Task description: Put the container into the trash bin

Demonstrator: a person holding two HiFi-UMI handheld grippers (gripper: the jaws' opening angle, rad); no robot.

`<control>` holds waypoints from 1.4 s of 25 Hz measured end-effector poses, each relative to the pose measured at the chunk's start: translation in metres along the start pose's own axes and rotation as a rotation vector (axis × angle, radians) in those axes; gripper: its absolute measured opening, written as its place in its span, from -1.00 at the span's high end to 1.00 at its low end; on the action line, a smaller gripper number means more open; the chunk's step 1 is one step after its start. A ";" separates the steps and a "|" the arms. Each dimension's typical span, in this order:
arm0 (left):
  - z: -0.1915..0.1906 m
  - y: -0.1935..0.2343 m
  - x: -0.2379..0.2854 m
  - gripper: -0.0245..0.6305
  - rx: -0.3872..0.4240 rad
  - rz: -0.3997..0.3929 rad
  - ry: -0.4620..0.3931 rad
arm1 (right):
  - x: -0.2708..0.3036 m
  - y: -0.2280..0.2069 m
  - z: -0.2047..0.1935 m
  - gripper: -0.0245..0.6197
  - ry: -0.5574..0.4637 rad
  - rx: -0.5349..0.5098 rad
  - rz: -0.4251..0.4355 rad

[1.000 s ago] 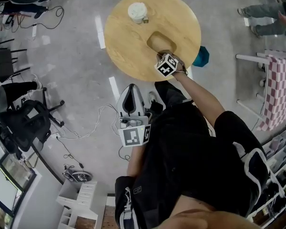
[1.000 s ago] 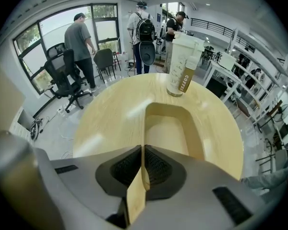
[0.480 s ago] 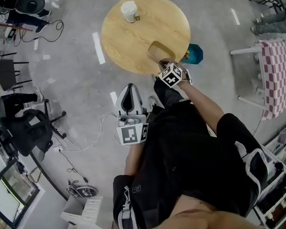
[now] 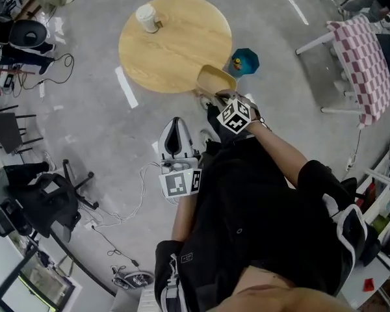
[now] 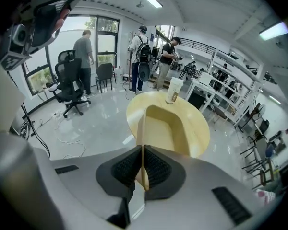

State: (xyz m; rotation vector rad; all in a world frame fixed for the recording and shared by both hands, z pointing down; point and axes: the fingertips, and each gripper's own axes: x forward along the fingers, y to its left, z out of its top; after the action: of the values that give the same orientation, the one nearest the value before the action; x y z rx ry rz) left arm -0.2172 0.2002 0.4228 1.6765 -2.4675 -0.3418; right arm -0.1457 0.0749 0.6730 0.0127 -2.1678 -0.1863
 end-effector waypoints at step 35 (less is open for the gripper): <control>-0.074 -0.305 0.053 0.90 0.051 -0.353 0.119 | -0.214 -0.082 -0.273 0.81 -0.025 0.356 -0.237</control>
State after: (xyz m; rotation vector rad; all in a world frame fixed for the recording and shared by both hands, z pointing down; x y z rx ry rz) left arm 0.0549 0.0350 0.4127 2.0893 -2.1094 -0.2087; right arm 0.1948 -0.0242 0.6391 0.4728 -2.1942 0.0671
